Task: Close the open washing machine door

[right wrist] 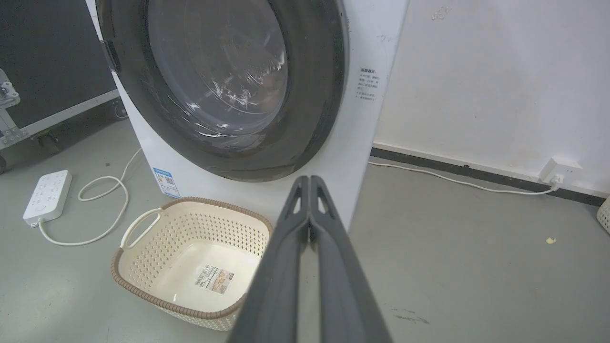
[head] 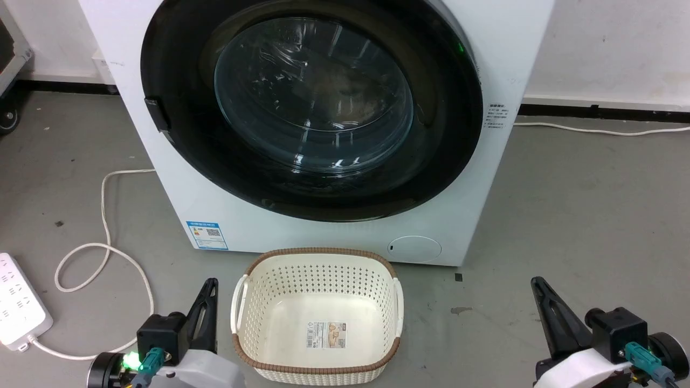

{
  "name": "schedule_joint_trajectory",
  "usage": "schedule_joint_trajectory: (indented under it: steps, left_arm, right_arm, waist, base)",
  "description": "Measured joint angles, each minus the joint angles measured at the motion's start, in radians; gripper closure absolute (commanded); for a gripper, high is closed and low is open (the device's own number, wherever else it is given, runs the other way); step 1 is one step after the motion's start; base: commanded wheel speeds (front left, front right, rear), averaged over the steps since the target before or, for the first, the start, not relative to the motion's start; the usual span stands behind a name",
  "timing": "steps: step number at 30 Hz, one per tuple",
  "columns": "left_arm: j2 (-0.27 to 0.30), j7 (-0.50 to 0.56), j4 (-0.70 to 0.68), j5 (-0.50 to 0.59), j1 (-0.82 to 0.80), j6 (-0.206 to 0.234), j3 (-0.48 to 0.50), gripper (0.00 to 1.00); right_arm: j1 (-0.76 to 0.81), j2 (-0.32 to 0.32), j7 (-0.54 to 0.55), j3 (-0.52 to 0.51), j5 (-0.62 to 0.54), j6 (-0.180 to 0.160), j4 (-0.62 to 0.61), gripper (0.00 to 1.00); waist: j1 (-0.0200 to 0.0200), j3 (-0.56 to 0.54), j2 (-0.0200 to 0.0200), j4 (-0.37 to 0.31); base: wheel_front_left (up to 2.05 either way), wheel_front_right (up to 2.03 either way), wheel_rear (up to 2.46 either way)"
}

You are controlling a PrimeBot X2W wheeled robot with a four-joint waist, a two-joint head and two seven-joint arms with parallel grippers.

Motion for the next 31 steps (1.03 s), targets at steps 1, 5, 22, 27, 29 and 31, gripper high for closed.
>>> schedule_joint_trajectory:
  steps: [1,5,22,27,29,31]
  left_arm:
    - [-0.001,0.003,-0.002,0.0,0.0,0.002,0.0,1.0]
    - [-0.003,0.011,-0.008,0.008,0.0,0.005,0.001,1.0]
    - [-0.014,0.045,-0.03,0.033,-0.002,0.022,0.006,1.0]
    - [-0.016,0.054,-0.036,0.042,-0.005,0.026,0.007,1.0]
    - [-0.016,0.057,-0.039,0.045,-0.005,0.029,0.007,1.0]
    - [-0.017,0.063,-0.041,0.048,-0.005,0.034,0.008,1.0]
  right_arm:
    - [0.0,0.0,0.002,0.001,0.0,0.0,-0.001,1.0]
    - [-0.001,0.0,0.01,0.003,0.0,0.0,-0.002,1.0]
    - [-0.013,0.0,0.044,0.013,0.0,0.0,-0.012,1.0]
    - [-0.02,0.0,0.054,0.016,0.0,0.0,-0.017,1.0]
    - [-0.02,0.0,0.055,0.018,0.0,0.0,-0.018,1.0]
    - [-0.021,0.0,0.063,0.019,0.0,0.0,-0.018,1.0]
  waist:
    - [0.0,0.0,0.0,0.0]
    - [0.0,0.0,0.0,0.0]
    - [0.0,0.001,0.0,-0.001]
    - [0.0,0.001,0.0,-0.002]
    - [-0.0001,0.001,0.0,-0.002]
    - [0.0,0.001,0.0,-0.002]
  base:
    - [0.0,0.0,0.0]
    - [0.0,0.0,0.0]
    - [0.0,0.0,0.0]
    - [0.0,0.0,0.0]
    - [0.0,0.0,0.0]
    - [0.0,0.0,0.0]
